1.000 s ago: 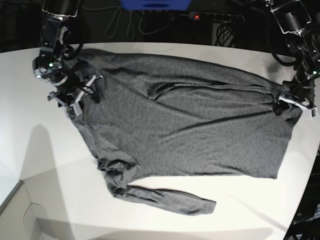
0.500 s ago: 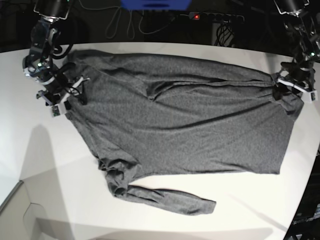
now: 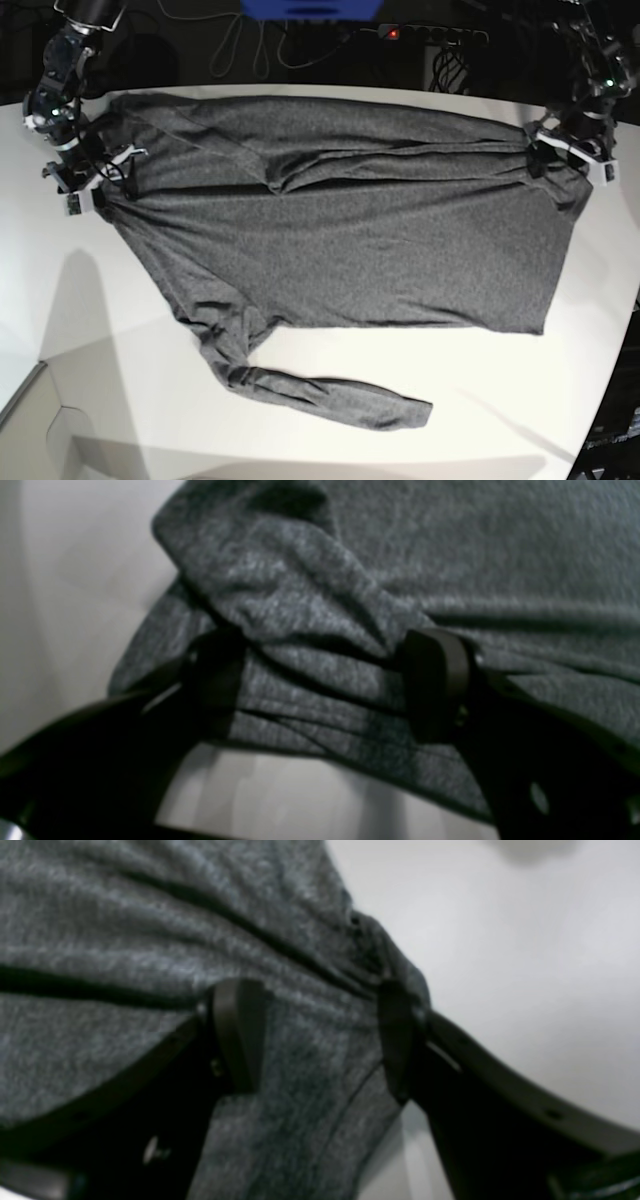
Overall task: Layout the t-shirt on the table in an organized manner, then fold the t-shirt properly
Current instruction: 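Pull the held shirt edge with both grippers to stretch it flat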
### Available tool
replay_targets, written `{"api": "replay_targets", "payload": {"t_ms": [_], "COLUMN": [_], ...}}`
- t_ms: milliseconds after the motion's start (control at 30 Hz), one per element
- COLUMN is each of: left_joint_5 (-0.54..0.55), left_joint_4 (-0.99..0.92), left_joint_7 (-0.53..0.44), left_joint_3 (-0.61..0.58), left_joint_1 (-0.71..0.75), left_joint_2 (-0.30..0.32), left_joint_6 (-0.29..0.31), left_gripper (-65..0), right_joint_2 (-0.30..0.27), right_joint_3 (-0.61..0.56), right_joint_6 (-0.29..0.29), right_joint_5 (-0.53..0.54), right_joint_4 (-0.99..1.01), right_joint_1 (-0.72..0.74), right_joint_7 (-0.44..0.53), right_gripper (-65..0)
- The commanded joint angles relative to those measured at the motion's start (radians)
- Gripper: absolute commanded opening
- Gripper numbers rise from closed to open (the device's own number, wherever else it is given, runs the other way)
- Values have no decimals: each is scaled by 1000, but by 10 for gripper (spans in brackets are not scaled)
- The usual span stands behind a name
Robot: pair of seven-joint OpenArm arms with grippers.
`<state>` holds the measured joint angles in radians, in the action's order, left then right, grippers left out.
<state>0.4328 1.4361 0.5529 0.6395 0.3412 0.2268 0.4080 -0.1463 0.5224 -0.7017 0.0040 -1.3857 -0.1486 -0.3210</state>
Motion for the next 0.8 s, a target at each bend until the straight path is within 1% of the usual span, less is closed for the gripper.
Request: {"api": "replay_targets", "payload": {"t_ms": [0, 100, 233, 433, 500, 600, 700, 767], "left_joint_5": [-12, -12, -12, -12, -12, -12, -12, -12], "left_joint_4": [7, 35, 101, 177, 208, 251, 292, 306], "left_joint_7": [60, 60, 60, 62, 62, 62, 62, 62], "left_joint_3": [-2, -2, -4, -5, -2, 0, 33, 61], "left_joint_1": [23, 34, 29, 6, 9, 12, 22, 0], "left_joint_2": [1, -16, -23, -33, -34, -34, -33, -33], "left_joint_6": [-8, -8, -8, -8, -8, -8, -8, -8], "left_gripper": [-169, -169, -169, -169, -169, -169, -166, -165], "right_joint_2": [-8, -5, 0, 23, 43, 50, 53, 53], "right_joint_3": [0, -2, -2, -2, 2, 3, 3, 0], "right_joint_6": [4, 4, 4, 4, 4, 4, 4, 4], "right_joint_5": [-3, -2, 1, 1, 1, 1, 1, 1], "right_joint_4": [-16, -62, -122, -177, -195, -218, -231, -229], "right_joint_1": [4, 2, 1, -1, -1, -1, -1, 1], "right_joint_7": [-7, -7, -10, -11, -11, -11, -11, -11], "right_gripper": [-289, -288, -288, -287, -286, -286, -285, -285]}}
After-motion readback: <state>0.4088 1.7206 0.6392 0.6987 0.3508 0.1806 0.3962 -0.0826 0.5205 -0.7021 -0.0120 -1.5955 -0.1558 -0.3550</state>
